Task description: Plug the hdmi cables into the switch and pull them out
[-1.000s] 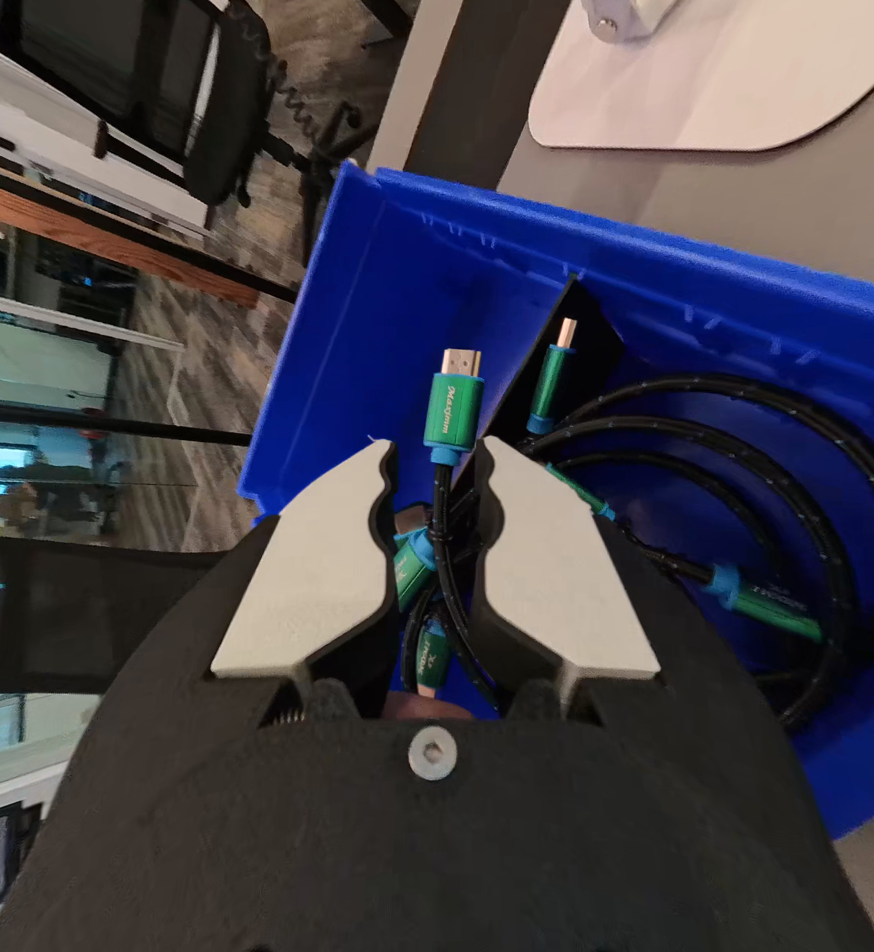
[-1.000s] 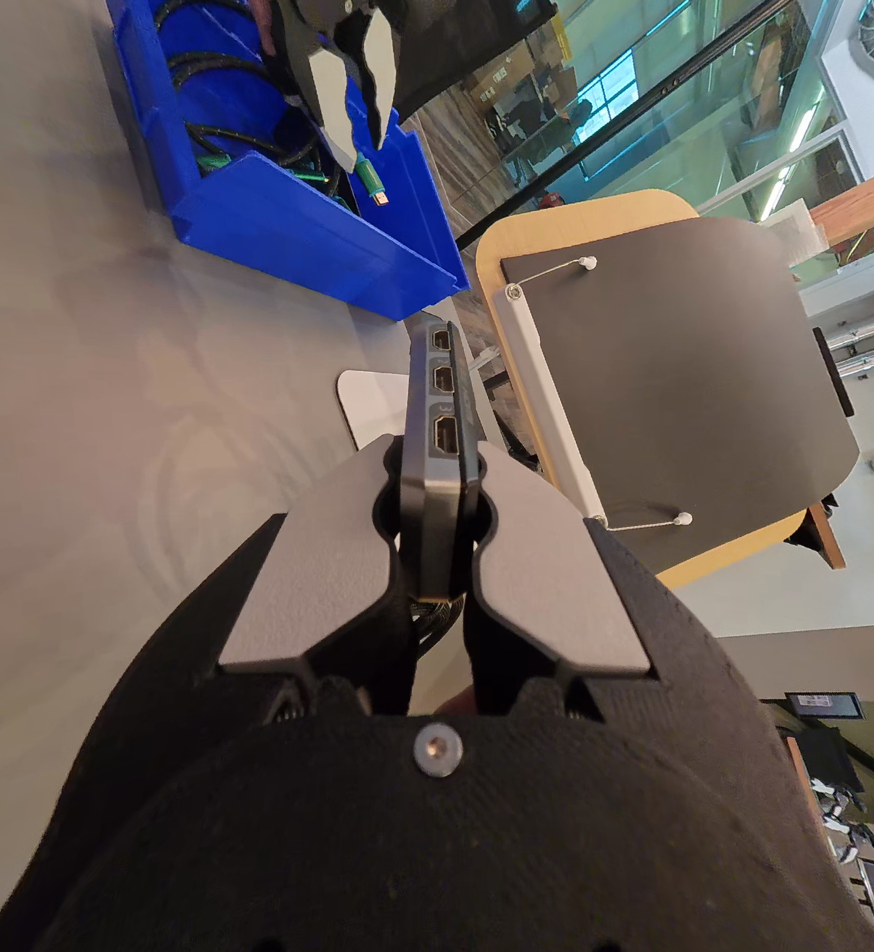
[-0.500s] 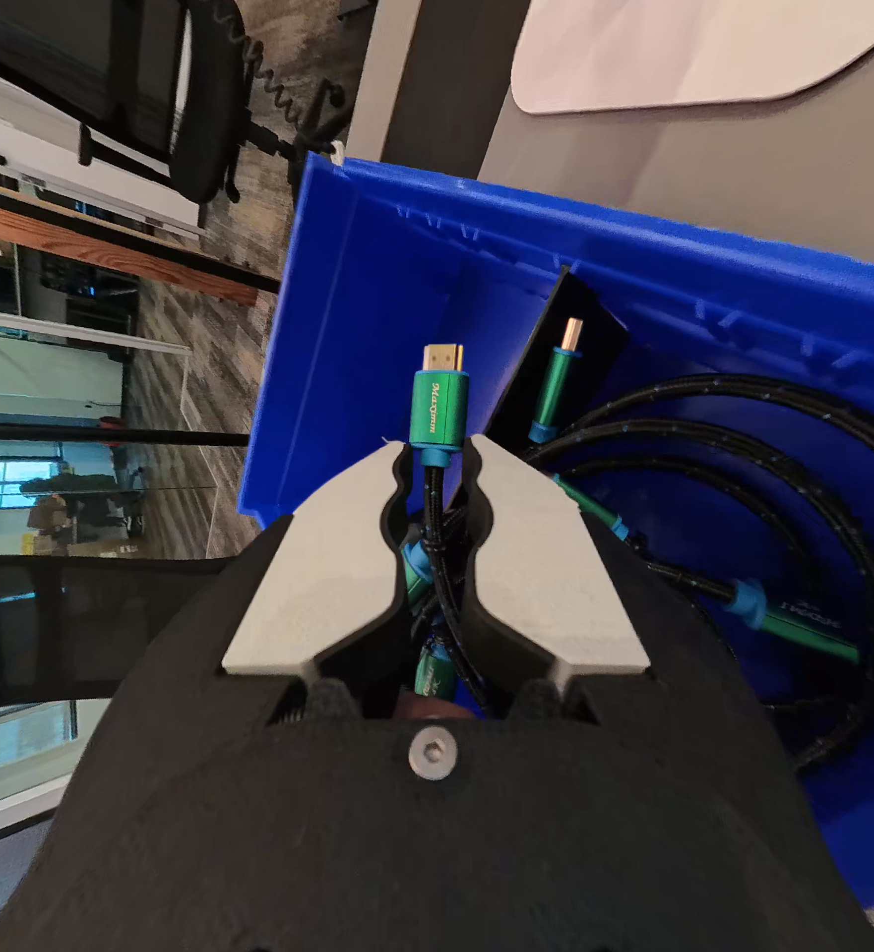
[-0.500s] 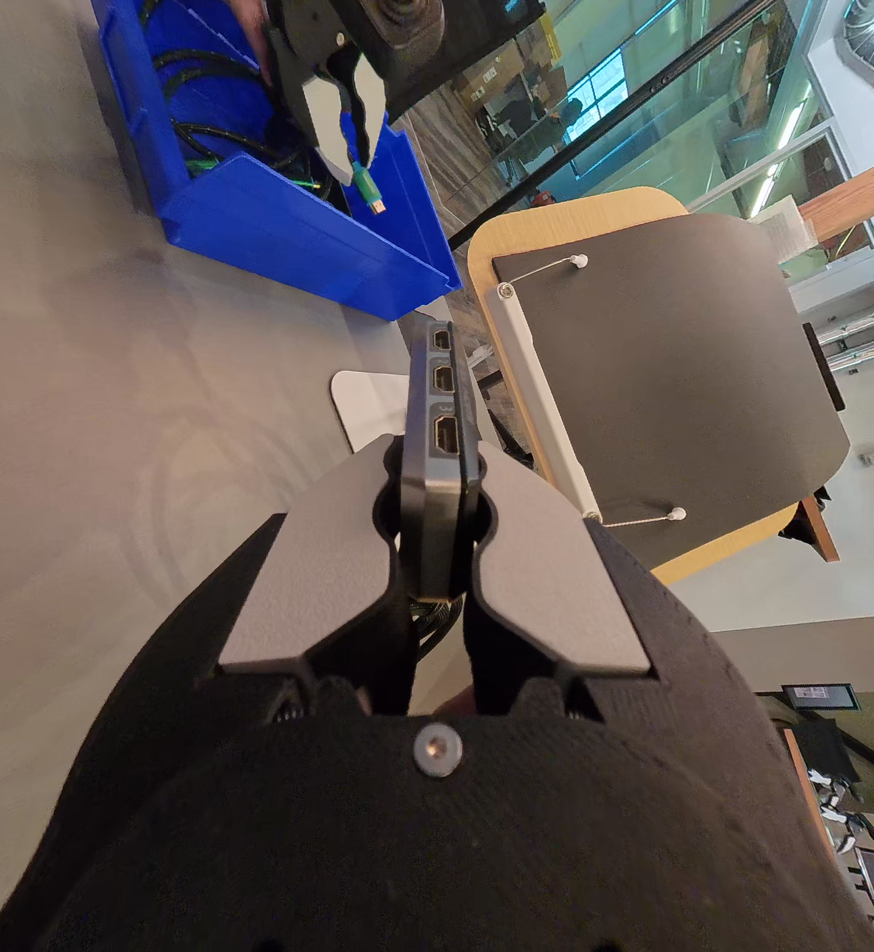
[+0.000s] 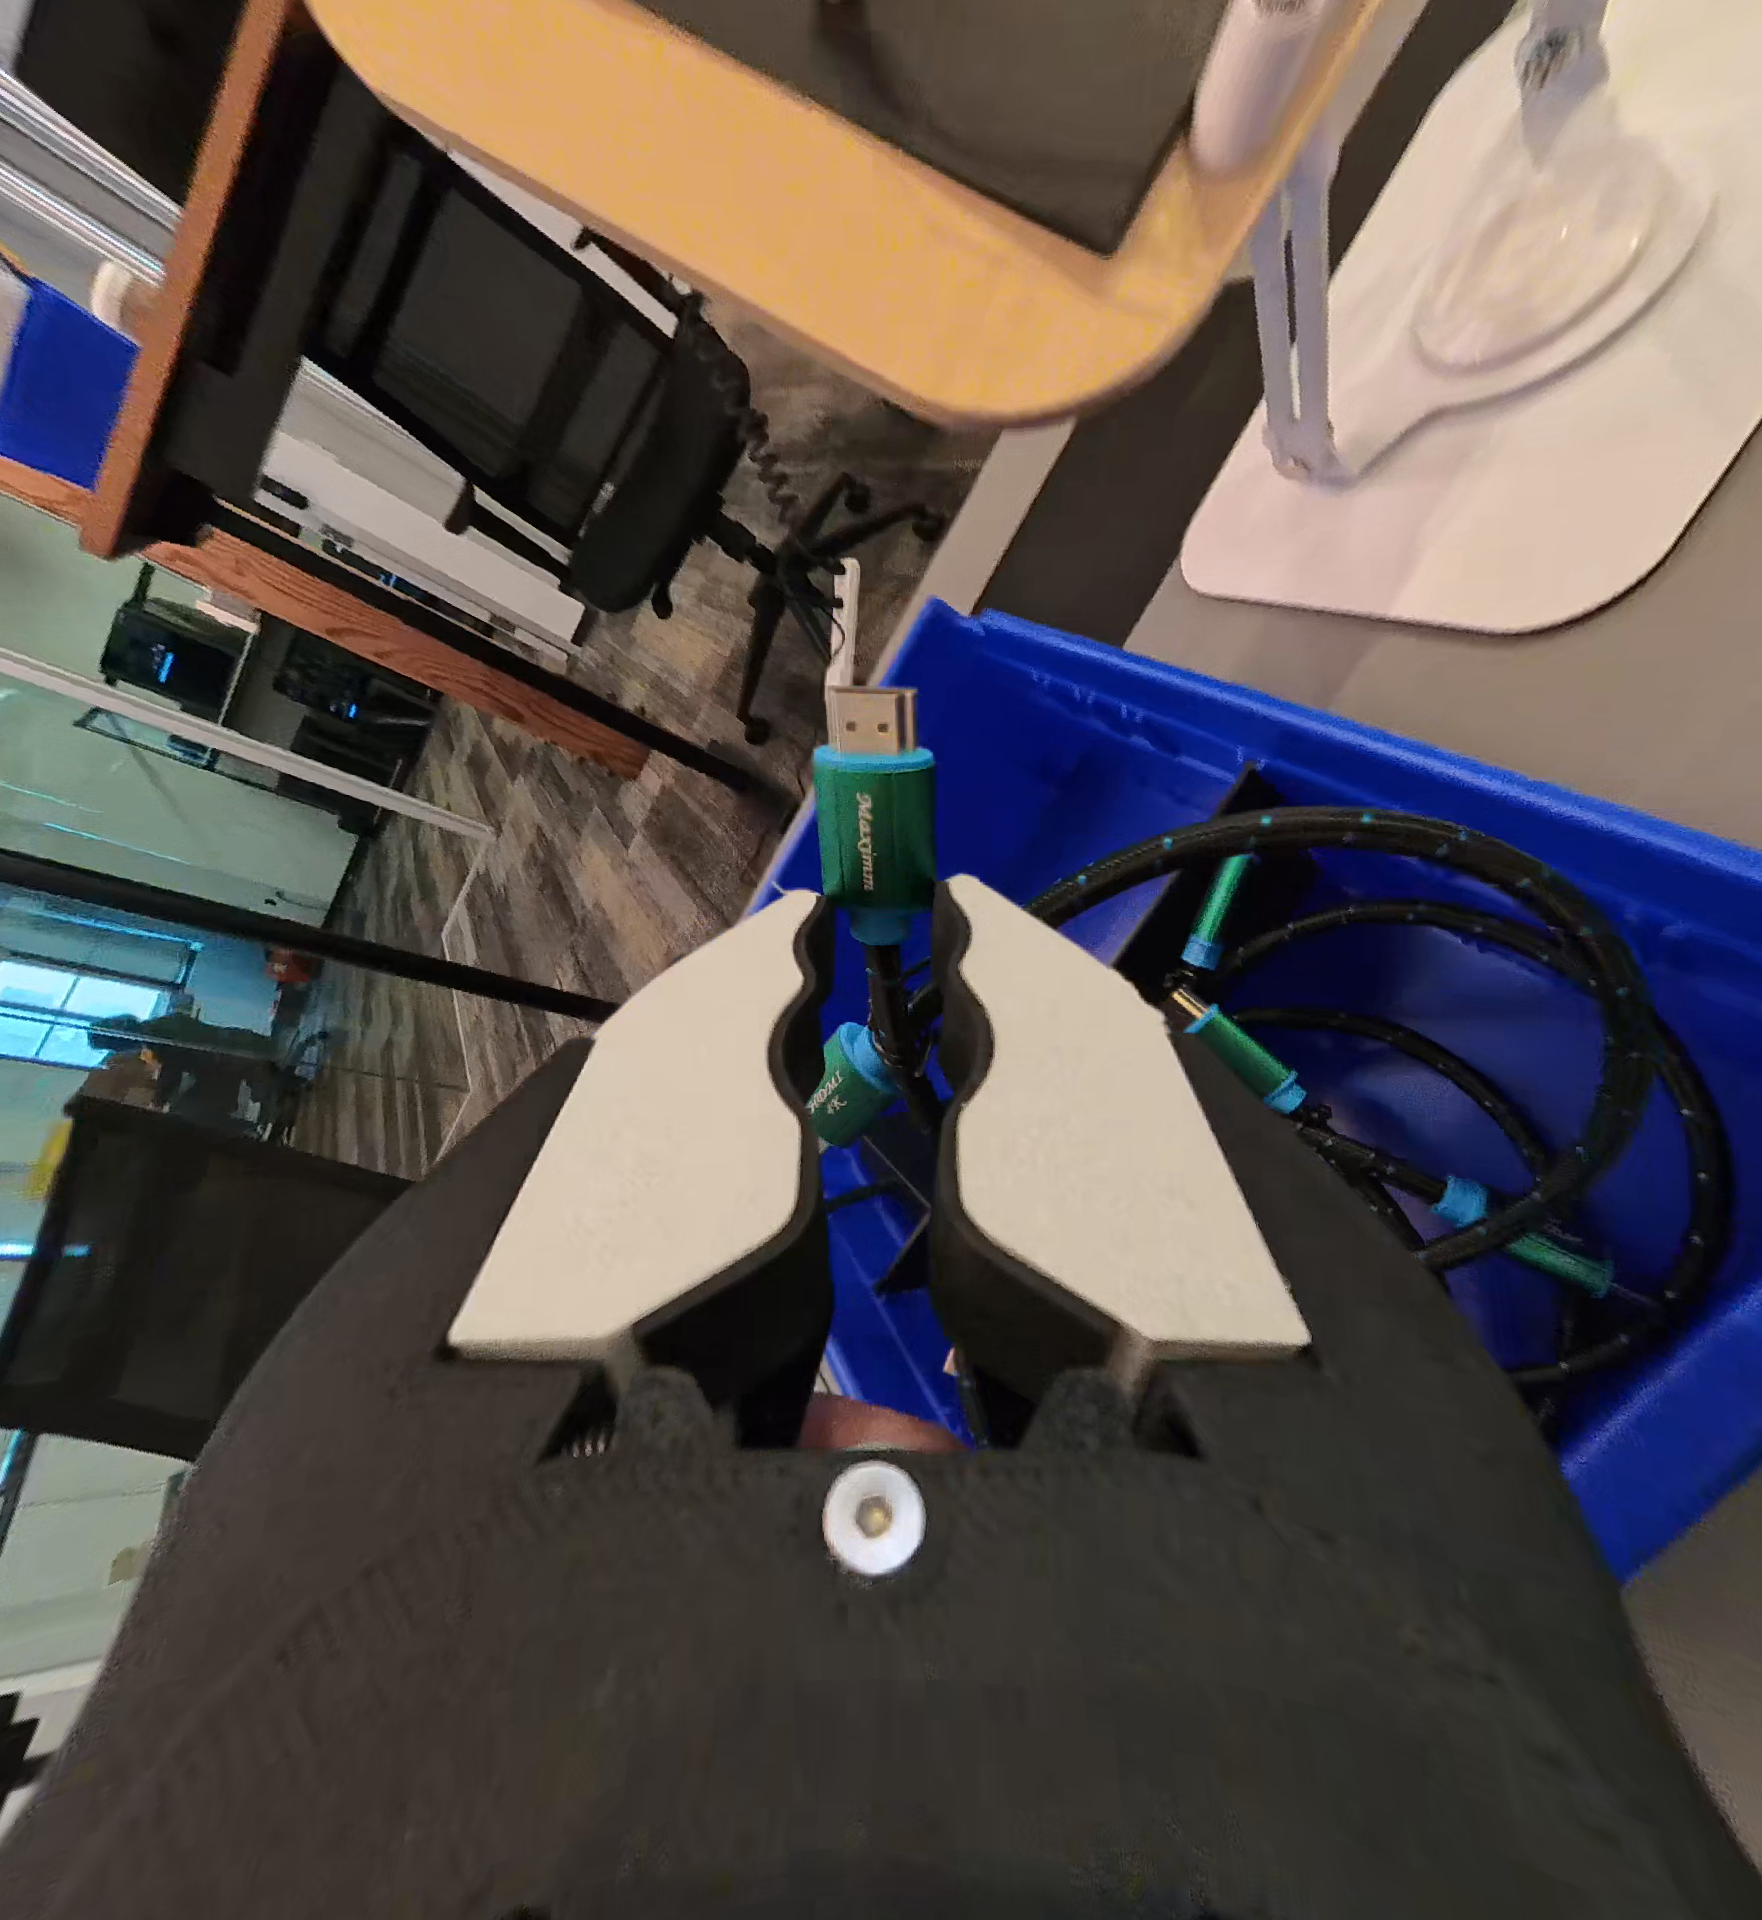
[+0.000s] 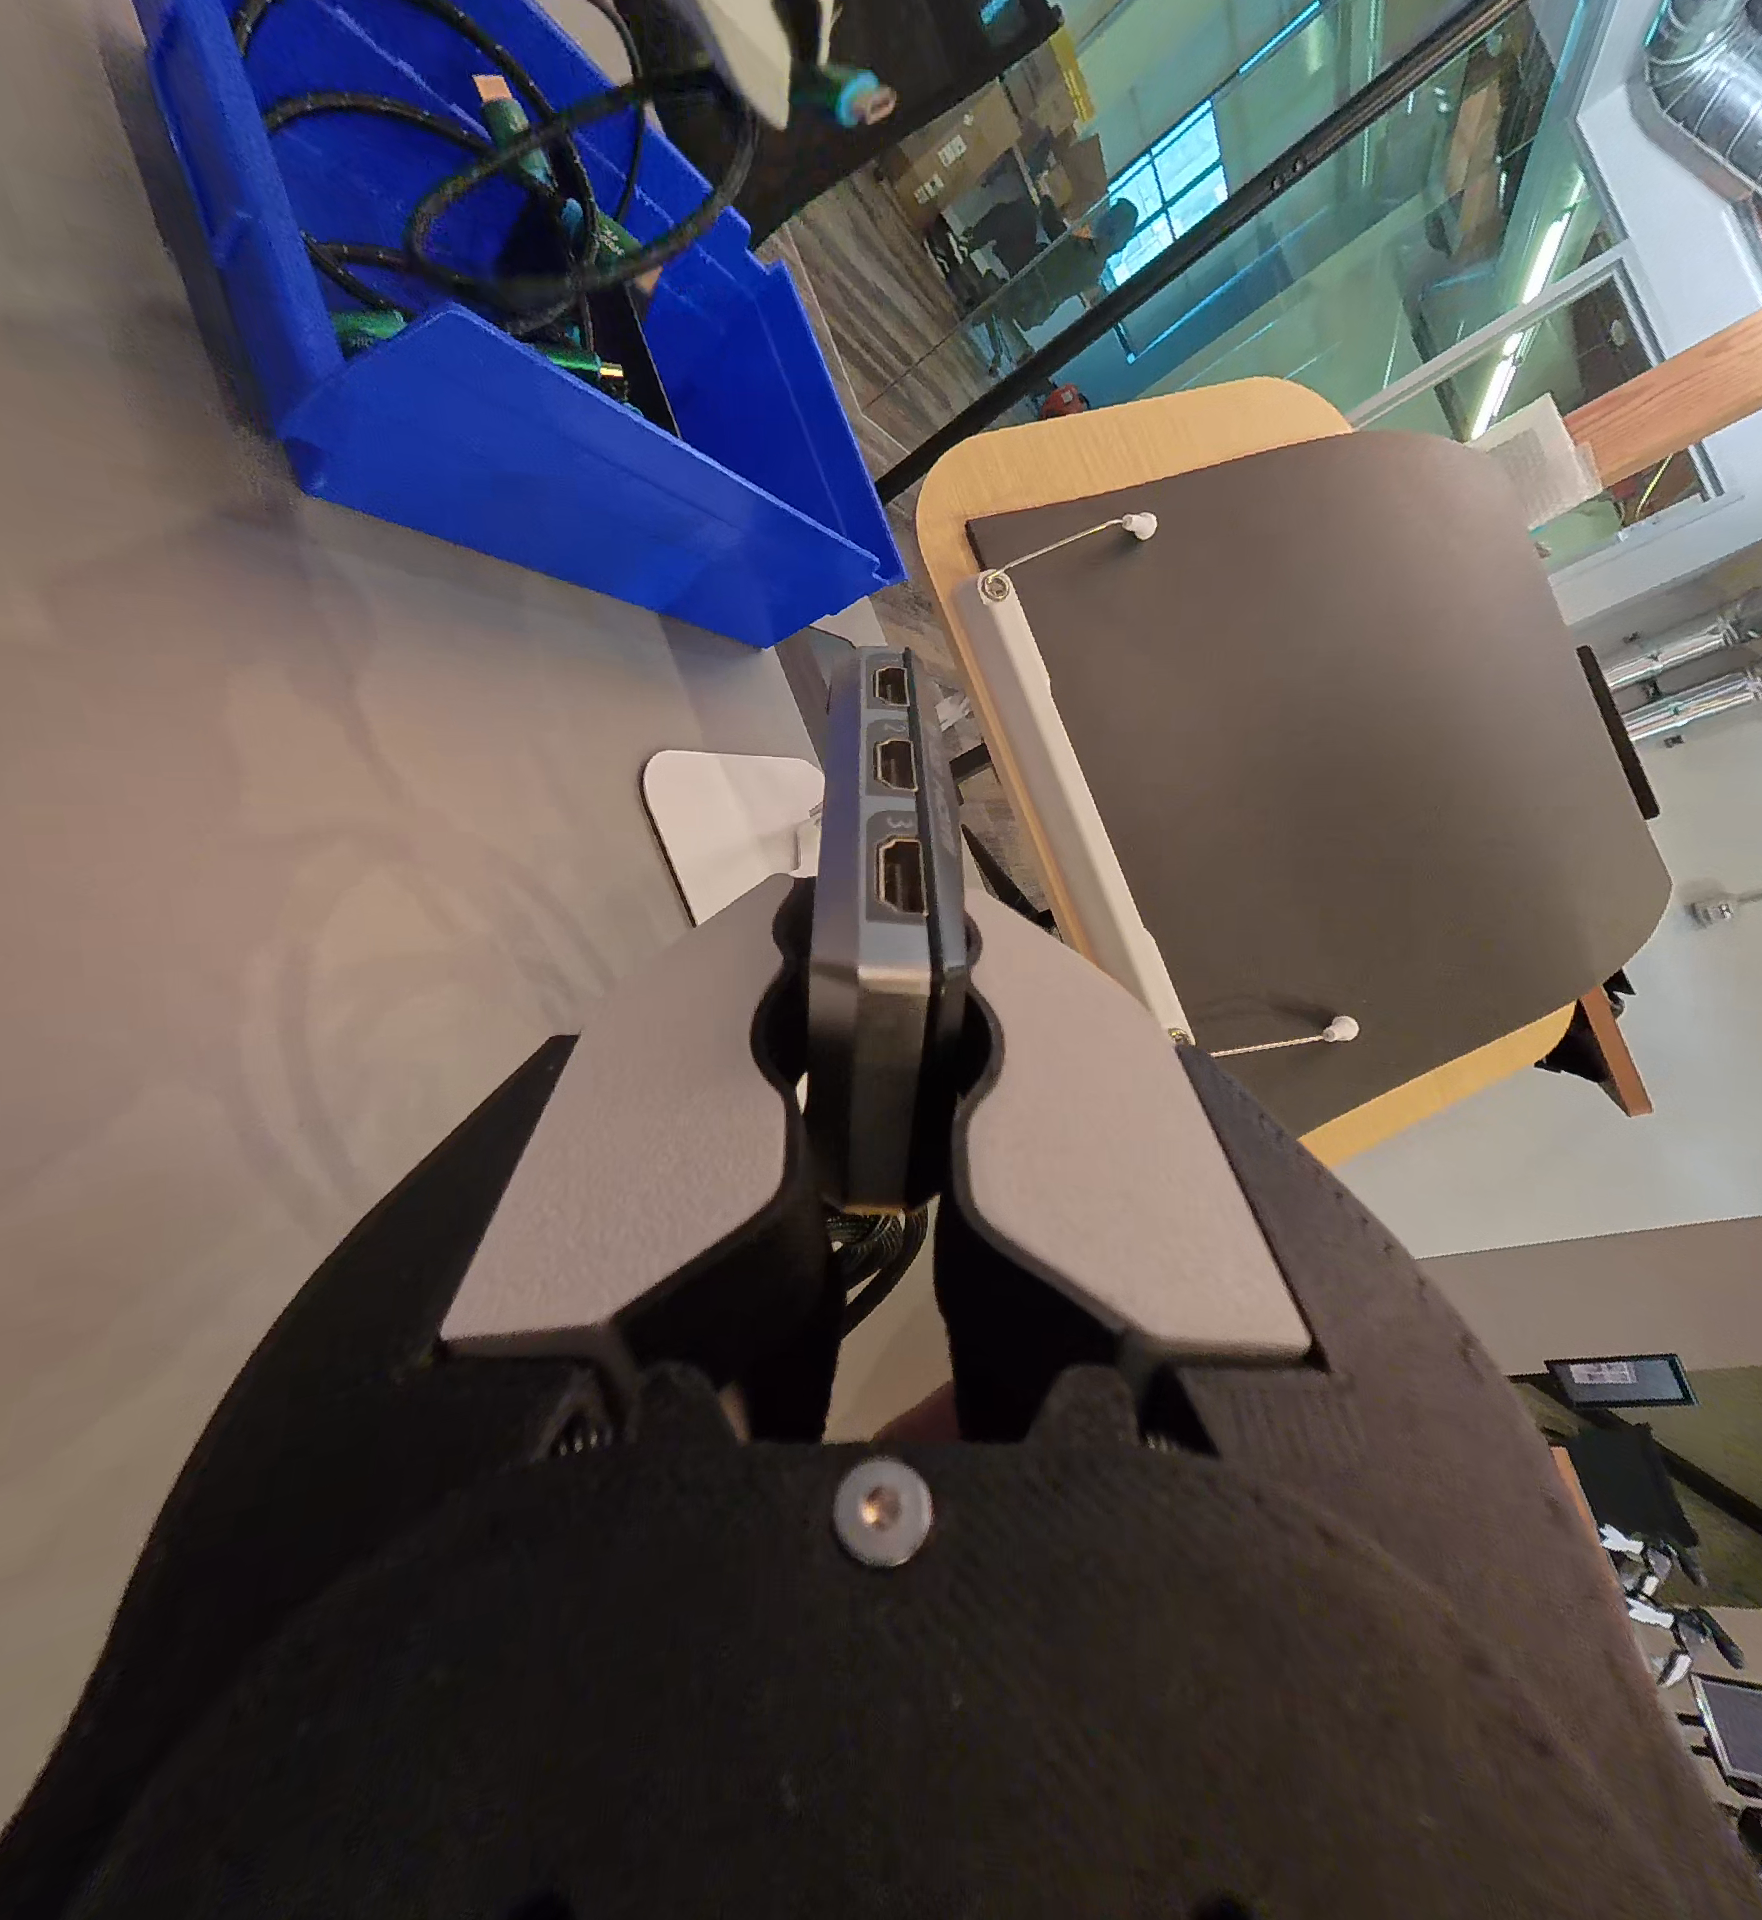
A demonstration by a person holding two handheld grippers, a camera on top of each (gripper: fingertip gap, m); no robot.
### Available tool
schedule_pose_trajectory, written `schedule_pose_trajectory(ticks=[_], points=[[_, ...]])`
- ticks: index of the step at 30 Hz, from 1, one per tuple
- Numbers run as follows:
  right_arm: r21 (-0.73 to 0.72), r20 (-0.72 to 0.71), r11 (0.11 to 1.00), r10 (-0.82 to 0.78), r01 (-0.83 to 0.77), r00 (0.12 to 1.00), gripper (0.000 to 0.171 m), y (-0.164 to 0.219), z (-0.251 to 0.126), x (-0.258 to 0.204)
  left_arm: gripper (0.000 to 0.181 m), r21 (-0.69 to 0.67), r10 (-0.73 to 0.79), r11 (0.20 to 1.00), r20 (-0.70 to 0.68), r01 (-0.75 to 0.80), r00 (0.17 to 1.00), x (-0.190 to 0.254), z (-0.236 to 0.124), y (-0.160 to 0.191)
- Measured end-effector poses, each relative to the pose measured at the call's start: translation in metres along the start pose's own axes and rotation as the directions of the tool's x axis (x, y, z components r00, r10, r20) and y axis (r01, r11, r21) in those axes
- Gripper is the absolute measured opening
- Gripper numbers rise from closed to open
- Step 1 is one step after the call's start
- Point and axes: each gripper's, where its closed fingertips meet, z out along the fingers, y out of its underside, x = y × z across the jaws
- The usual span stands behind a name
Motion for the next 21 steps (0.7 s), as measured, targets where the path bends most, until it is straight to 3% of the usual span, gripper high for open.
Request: schedule_pose_trajectory(ticks=[4, 8, 16, 21], points=[[0.000, -0.003, 1.000, -0.003, 0.003, 1.000, 0.021, 0.000, 0.000, 0.000, 0.017, 0.067, -0.001, 0.998, -0.005, 0.001, 1.000, -0.011, -0.031, -0.028], [0.002, -0.009, 1.000, -0.002, 0.002, 1.000, 0.021, 0.000, -0.001, 0.002, 0.018, 0.123, 0.022, 0.992, -0.094, -0.010, 0.995, 0.004, -0.061, -0.061], [0.028, -0.029, 1.000, 0.006, -0.005, 1.000, 0.021, -0.001, -0.005, 0.007, 0.017, 0.176, 0.138, 0.980, -0.252, -0.094, 0.958, 0.083, -0.100, -0.112], [0.040, -0.031, 0.999, 0.013, -0.011, 0.999, 0.021, -0.001, -0.008, 0.009, 0.017, 0.164, 0.161, 0.981, -0.379, -0.105, 0.911, 0.141, -0.100, -0.118]])
